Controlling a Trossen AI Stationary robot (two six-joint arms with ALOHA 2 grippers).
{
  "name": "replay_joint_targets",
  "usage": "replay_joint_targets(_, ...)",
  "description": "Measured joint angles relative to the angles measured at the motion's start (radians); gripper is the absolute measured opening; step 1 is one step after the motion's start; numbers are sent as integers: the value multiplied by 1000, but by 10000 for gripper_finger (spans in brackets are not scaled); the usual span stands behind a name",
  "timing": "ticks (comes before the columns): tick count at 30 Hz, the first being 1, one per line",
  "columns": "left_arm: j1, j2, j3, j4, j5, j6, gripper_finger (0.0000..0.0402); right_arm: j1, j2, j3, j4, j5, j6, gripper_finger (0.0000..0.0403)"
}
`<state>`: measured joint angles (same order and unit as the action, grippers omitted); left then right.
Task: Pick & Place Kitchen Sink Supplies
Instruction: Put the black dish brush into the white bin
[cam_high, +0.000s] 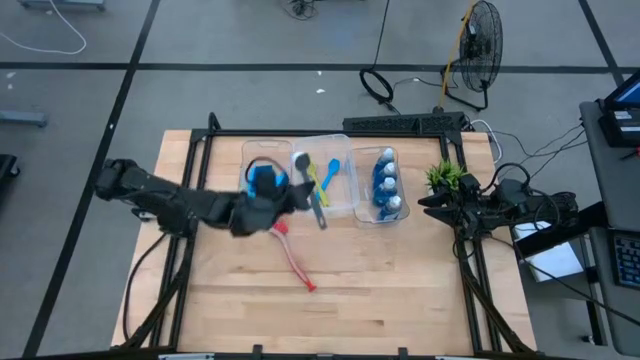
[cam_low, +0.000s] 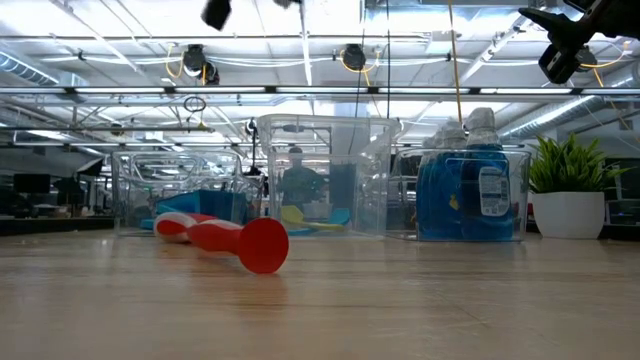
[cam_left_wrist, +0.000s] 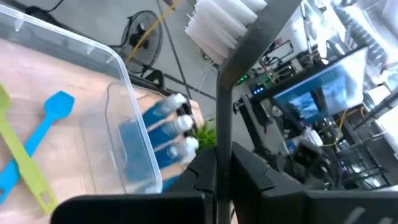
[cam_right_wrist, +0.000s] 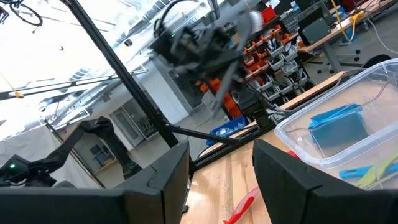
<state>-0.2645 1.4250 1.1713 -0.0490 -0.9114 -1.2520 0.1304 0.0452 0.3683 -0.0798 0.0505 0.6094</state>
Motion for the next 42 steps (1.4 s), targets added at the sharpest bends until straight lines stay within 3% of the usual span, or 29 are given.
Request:
replay_joint_targets(8, 215, 7, 0, -7, 246, 12, 20, 0, 0, 0, 0, 0, 0, 167)
replay_joint_targets(15, 322, 28, 4, -41, 361, 16, 20, 0, 0, 0, 0, 0, 0, 167)
replay_joint_targets(19, 356, 89, 127, -222, 394, 32, 20, 0, 0, 0, 0, 0, 0, 167)
replay_joint_targets(26, 419, 313, 506, -613, 461, 116, 20, 0, 0, 1, 0, 0, 0, 167)
replay_joint_targets(30, 455, 430, 649, -796, 520, 126, 20, 0, 0, 1, 0, 0, 0, 167)
replay_joint_targets(37, 473, 551, 686, -837, 638, 131, 20, 0, 0, 1, 0, 0, 0, 167)
replay_joint_targets(42, 481, 590, 686, -878, 659, 114, 20, 0, 0, 1, -1, 0, 0, 167)
